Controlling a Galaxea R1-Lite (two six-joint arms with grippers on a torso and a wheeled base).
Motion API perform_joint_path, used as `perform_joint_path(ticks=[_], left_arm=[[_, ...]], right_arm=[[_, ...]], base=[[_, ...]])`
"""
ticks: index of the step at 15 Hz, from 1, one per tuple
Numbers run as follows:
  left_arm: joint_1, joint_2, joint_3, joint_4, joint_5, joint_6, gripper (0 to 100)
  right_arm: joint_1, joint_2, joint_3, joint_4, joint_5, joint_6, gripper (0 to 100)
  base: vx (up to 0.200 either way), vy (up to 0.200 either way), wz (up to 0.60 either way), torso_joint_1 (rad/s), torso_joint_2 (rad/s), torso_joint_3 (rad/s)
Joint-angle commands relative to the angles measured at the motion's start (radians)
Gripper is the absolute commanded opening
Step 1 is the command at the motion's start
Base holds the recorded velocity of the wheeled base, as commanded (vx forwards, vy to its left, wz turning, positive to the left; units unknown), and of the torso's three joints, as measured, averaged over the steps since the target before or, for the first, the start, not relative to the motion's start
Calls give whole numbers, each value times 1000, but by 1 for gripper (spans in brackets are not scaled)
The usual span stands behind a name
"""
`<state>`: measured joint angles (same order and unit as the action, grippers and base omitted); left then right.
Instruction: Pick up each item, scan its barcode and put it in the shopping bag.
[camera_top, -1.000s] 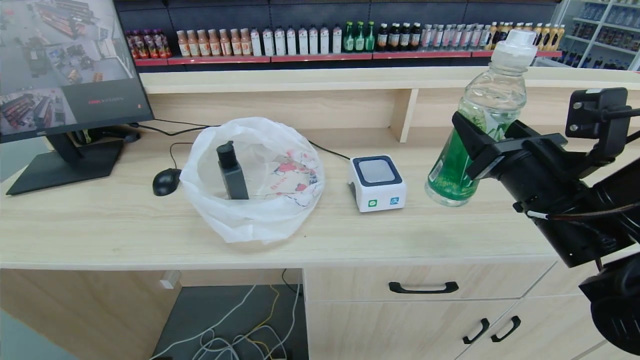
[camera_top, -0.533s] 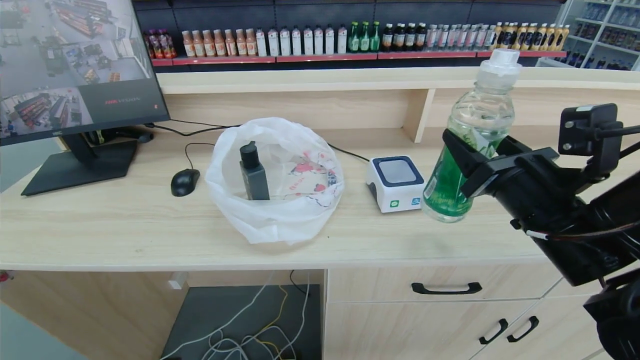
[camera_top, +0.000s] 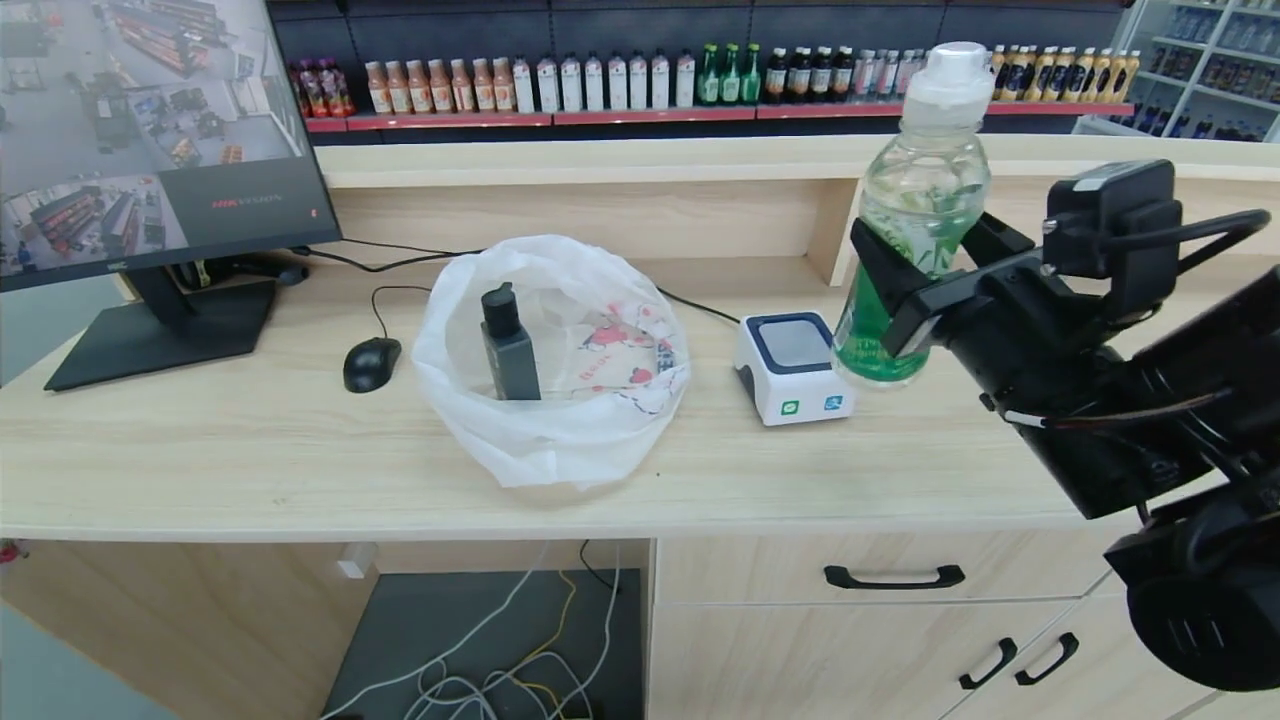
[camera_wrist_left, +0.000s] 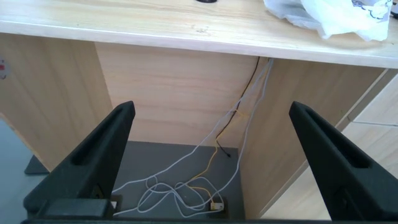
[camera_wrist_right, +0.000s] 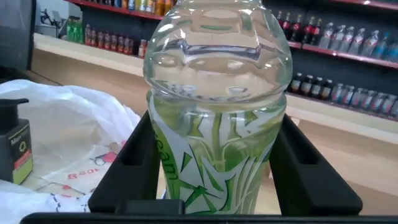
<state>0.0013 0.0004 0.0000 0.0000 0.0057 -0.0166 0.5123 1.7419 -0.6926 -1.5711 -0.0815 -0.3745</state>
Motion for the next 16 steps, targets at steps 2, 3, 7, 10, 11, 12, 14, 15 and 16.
perform_joint_path(ticks=[2, 3, 7, 10, 11, 12, 14, 15, 16], left_arm=[[0, 0, 0, 0, 0, 0, 100], [0, 0, 0, 0, 0, 0, 100], [0, 0, 0, 0, 0, 0, 100], [0, 0, 0, 0, 0, 0, 100], [0, 0, 0, 0, 0, 0, 100], [0, 0, 0, 0, 0, 0, 100], [0, 0, 0, 0, 0, 0, 100], [0, 0, 0, 0, 0, 0, 100], [0, 0, 0, 0, 0, 0, 100]], right_arm=[[15, 54, -78, 0, 91, -158, 0], [20, 56, -82, 0, 118, -207, 0], [37, 54, -93, 0, 192, -325, 0], [66, 57, -102, 0, 223, -412, 0], [66, 62, -102, 0, 241, -422, 0], [66, 79, -102, 0, 275, -448, 0], [55, 125, -107, 6, 333, -463, 0], [51, 139, -119, 6, 358, -475, 0], [48, 140, -124, 8, 376, -475, 0]], base=[[0, 0, 0, 0, 0, 0], [0, 0, 0, 0, 0, 0], [0, 0, 0, 0, 0, 0], [0, 0, 0, 0, 0, 0], [0, 0, 0, 0, 0, 0], [0, 0, 0, 0, 0, 0], [0, 0, 0, 0, 0, 0], [0, 0, 0, 0, 0, 0], [0, 0, 0, 0, 0, 0]])
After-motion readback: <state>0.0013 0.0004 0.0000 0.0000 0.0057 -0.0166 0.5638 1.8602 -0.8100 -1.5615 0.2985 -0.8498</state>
